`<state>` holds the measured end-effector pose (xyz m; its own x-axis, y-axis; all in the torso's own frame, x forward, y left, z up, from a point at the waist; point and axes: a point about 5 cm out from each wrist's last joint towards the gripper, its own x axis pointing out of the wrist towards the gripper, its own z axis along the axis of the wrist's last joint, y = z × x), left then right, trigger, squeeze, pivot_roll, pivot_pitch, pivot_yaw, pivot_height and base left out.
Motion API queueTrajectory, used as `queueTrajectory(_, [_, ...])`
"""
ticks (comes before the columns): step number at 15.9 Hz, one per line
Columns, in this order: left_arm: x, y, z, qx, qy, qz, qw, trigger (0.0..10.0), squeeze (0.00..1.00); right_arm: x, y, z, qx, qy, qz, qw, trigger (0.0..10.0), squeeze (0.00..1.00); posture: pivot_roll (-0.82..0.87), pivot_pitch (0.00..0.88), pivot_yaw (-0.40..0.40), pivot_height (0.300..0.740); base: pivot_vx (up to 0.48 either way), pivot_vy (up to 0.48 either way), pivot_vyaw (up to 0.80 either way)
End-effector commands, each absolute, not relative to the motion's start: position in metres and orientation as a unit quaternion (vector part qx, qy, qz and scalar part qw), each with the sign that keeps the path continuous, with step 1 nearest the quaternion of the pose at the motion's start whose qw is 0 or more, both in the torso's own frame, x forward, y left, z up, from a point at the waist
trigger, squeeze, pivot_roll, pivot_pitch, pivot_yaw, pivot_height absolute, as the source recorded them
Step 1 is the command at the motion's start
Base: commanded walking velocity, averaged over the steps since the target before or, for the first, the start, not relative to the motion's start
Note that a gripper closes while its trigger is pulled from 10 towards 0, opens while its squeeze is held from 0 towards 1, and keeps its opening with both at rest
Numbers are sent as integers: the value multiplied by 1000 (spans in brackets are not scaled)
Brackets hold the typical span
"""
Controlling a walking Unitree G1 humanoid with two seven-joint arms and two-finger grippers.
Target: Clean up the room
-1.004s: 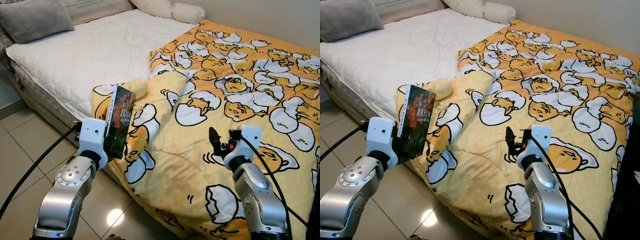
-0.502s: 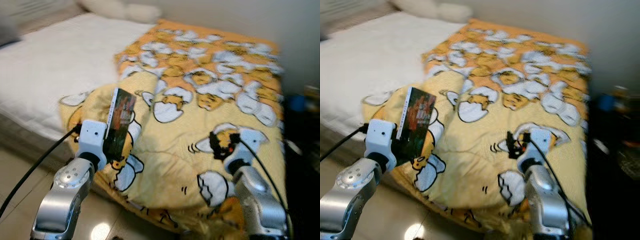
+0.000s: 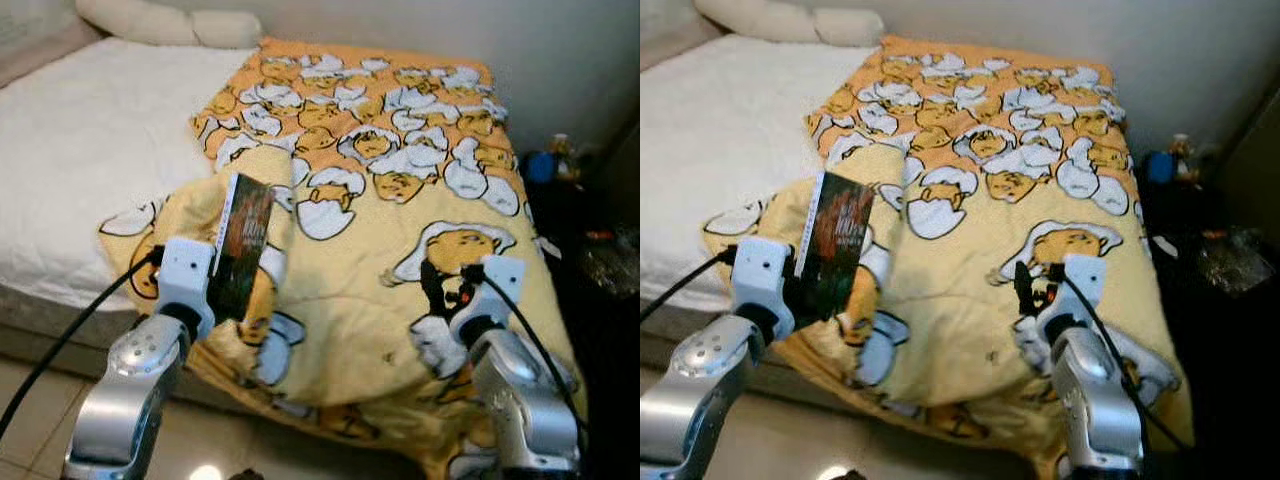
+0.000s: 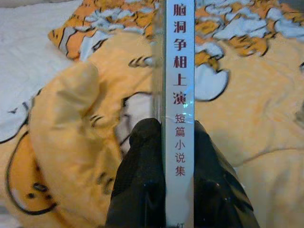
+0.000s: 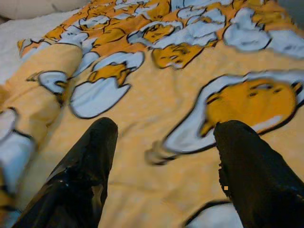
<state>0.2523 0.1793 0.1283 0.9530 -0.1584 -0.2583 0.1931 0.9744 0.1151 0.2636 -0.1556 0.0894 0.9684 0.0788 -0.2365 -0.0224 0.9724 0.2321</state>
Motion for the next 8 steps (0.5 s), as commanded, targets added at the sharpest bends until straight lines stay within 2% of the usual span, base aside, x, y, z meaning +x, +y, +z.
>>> queueTrajectory(1, [256, 179, 138, 69, 106, -92, 988, 10000, 0, 266, -155, 95, 113, 114, 27, 987, 10000, 0, -60, 0, -27, 740, 0, 416, -494])
queueTrajectory(5, [256, 181, 138, 74, 106, -90, 988, 10000, 0, 266, -154, 95, 115, 116, 24, 986, 10000, 0, -59, 0, -24, 740, 0, 413, -411])
queueTrajectory(8, [256, 181, 138, 73, 108, -91, 987, 10000, 0, 266, -155, 95, 113, 114, 22, 987, 10000, 0, -59, 0, -24, 740, 0, 414, 0])
